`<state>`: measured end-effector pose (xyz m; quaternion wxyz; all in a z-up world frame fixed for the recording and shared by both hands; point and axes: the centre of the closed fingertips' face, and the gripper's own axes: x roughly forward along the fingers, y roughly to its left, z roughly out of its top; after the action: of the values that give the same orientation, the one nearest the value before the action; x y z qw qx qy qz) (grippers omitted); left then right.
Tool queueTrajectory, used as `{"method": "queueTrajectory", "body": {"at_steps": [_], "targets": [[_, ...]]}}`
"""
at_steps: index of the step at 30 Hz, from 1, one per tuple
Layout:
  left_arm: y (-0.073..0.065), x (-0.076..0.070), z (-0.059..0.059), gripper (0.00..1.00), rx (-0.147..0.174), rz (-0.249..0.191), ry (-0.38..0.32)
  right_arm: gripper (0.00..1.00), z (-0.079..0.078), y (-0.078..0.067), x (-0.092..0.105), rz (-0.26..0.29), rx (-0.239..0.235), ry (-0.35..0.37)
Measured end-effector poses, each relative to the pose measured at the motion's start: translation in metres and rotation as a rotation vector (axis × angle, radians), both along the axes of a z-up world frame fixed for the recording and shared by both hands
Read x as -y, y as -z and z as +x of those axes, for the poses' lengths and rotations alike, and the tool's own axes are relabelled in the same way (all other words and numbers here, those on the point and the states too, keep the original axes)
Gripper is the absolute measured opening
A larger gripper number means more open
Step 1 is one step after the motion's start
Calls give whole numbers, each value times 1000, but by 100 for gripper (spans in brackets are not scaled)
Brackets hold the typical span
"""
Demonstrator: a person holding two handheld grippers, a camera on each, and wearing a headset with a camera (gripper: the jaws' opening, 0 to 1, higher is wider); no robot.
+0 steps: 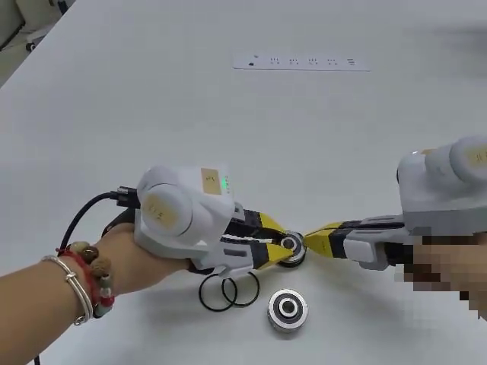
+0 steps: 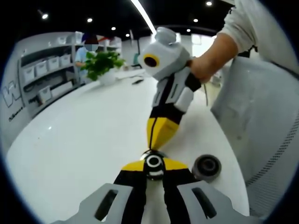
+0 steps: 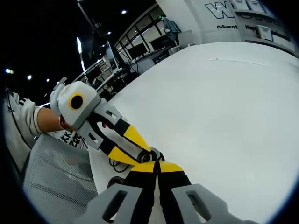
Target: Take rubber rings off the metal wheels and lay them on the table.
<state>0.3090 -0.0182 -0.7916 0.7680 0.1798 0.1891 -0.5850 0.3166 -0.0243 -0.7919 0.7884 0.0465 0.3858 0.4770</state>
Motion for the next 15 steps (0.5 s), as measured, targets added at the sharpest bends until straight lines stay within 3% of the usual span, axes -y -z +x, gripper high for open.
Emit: {"method": "queueTrajectory", "body": {"at_steps": [15], "targets": [[0,0,0,13,-1,-3,-5,0,-2,-2,-3,-5,15,-15]]}}
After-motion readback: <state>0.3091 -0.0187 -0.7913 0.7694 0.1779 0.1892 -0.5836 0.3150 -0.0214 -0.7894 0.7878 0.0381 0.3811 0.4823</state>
